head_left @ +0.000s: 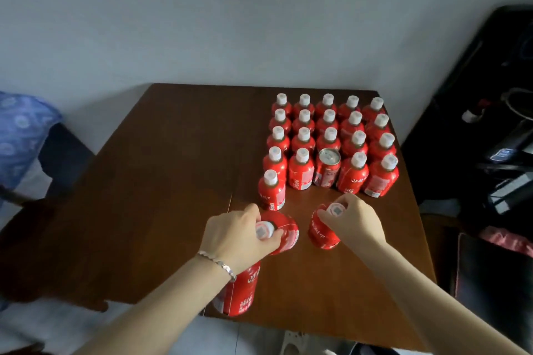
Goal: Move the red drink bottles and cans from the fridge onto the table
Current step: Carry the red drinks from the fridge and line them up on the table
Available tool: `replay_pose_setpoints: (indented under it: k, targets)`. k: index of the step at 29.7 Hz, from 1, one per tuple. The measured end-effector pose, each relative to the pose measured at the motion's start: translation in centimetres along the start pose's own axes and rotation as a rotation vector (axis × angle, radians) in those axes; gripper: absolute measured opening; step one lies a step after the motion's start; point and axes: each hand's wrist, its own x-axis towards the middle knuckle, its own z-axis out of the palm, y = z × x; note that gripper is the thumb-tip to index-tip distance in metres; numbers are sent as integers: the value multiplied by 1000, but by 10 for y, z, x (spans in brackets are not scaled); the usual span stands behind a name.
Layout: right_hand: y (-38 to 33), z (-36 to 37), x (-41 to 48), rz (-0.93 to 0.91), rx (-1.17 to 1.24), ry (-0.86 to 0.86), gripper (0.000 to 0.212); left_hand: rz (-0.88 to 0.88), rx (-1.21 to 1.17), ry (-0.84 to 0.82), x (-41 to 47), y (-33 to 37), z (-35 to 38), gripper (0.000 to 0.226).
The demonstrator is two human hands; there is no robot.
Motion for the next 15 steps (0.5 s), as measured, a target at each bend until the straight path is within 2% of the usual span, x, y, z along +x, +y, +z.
replay_pose_setpoints:
  k: [4,7,9,11,15]
  targets:
    - [-19,25,53,37,24,-67,32,-10,-48,-59,33,-9,0,53]
    - [-33,39,84,177,208,-115,38,15,-89,-65,54,-16,-1,51]
    - [-37,50,93,271,311,-148,38,26,-95,-86,64,-21,-2,49]
    - [-37,61,97,321,382,-163,46,56,-90,-93,74,-26,-1,47]
    - [-31,72,100,372,424,-179,58,139,-84,-118,91,-35,-1,39]
